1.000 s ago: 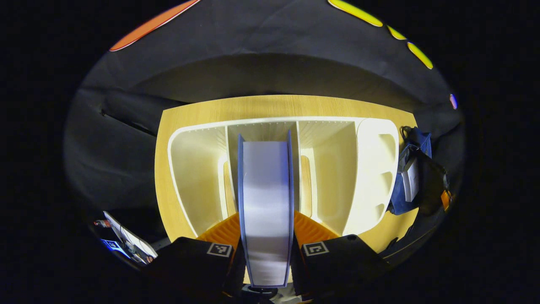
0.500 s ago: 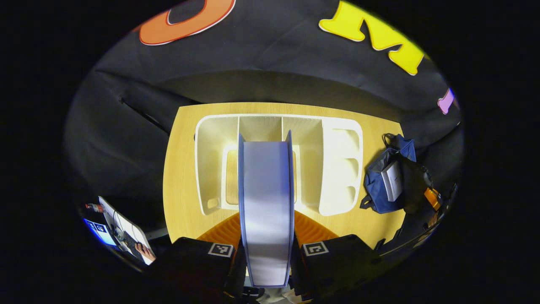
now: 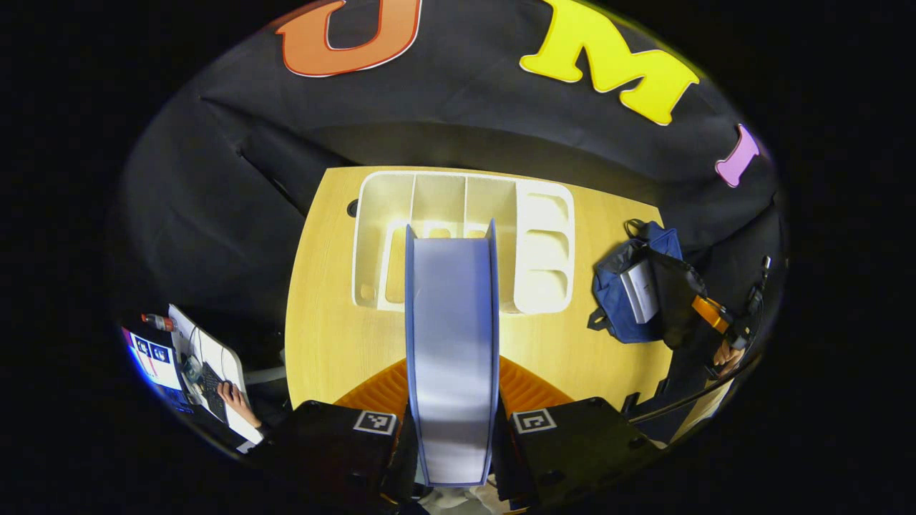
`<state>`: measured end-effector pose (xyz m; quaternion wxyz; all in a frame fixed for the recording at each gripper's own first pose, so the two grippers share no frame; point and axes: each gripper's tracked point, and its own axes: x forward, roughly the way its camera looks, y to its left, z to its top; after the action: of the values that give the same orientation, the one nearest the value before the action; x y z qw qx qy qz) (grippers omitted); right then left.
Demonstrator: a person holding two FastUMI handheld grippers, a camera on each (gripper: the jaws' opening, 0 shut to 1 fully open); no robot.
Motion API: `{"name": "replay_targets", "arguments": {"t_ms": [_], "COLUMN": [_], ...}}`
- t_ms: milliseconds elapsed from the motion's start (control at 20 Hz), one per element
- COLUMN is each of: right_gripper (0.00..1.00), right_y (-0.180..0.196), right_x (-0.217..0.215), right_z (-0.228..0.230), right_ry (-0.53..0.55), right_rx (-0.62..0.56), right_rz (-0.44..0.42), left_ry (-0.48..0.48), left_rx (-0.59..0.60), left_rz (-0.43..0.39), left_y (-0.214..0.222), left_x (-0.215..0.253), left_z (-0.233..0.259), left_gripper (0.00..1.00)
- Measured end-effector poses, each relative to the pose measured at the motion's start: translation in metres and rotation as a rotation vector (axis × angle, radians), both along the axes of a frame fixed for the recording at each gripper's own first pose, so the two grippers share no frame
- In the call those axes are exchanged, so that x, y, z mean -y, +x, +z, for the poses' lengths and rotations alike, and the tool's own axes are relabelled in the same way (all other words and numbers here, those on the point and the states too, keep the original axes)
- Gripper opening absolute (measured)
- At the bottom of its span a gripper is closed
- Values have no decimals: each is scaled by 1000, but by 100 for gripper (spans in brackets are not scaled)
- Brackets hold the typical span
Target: Open the schoolbag, grab two books from the bookshelf and put them into the schoolbag.
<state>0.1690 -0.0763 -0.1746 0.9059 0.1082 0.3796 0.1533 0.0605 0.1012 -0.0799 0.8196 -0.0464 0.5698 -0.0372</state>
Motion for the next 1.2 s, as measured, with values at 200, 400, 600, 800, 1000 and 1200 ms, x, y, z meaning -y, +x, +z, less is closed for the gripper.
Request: {"name": "replay_targets", "arguments": {"t_ms": [200, 400, 600, 800, 1000, 1200], "right_gripper": [0, 0, 0, 0, 0, 0], "right_y": [-3, -6, -9, -11, -10, 0], "right_x": [-4, -5, -1, -1, 9, 23], "right_z": [-6, -11, -13, -15, -13, -2], "right_ry": [5, 11, 14, 1, -47, -55], "right_rx": [-11, -28, -46, -58, -63, -56], "right_rz": [24, 31, 30, 36, 31, 7], "left_ry": [-83, -225, -416, -561, -654, -736], "left_rx": [27, 35, 47, 73, 55, 28], "left_rz": [-38, -40, -12, 1, -24, -35], "left_y": [-28, -44, -49, -39, -33, -29], "left_x": [36, 78, 119, 158, 202, 249], "left_z": [6, -4, -11, -30, -59, -91], "left_gripper": [45, 45, 48, 45, 45, 45]}}
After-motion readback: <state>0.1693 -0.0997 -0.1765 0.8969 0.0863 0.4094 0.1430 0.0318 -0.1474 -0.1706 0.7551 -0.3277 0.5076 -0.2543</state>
